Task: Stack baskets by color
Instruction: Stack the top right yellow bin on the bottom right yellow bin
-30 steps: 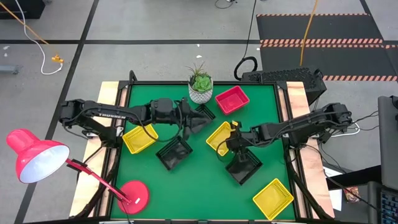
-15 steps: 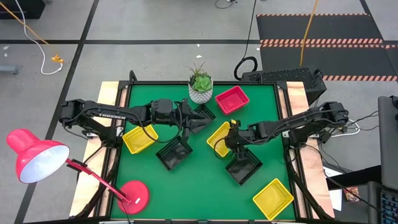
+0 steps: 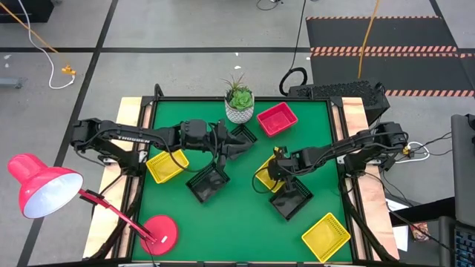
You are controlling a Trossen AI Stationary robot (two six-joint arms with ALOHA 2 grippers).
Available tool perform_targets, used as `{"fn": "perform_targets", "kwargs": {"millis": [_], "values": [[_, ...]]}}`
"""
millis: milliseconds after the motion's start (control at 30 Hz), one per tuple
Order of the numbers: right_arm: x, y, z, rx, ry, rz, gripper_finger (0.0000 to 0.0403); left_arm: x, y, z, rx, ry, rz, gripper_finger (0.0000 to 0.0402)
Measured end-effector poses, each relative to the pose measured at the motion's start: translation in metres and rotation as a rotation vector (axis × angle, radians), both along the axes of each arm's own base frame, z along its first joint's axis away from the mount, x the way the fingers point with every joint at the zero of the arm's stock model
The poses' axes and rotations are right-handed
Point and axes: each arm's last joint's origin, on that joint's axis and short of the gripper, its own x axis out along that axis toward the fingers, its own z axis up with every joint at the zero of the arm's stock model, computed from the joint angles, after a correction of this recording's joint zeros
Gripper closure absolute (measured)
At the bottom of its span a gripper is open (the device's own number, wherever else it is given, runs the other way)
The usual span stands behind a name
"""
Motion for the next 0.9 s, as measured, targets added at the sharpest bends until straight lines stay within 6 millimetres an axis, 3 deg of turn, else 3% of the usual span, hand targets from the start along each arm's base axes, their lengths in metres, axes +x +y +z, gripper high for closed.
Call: {"fn": "perform_targets", "kwargs": {"millis": [200, 500, 700, 900], "values": [[-0.003, -0.001, 0.01, -0.008, -0.032, 0.01, 0.0316, 0.0, 0.0, -0.002, -0.002, 0.018, 0.0, 0.027], [-0.01, -0.011, 0.049, -0.108, -0.233, -0.003, 0.0249, 0.0, 0.0, -0.002, -0.021, 0.017, 0.005, 0.027], [0.001, -0.027, 0.044, -0.137, -0.262, -0.014, 0.0215, 0.0, 0.0, -0.002, -0.025, 0.018, 0.006, 0.027], [0.002, -0.032, 0.038, -0.09, -0.214, -0.019, 0.0209, 0.0, -0.001, -0.003, -0.025, 0.026, 0.004, 0.027]]}}
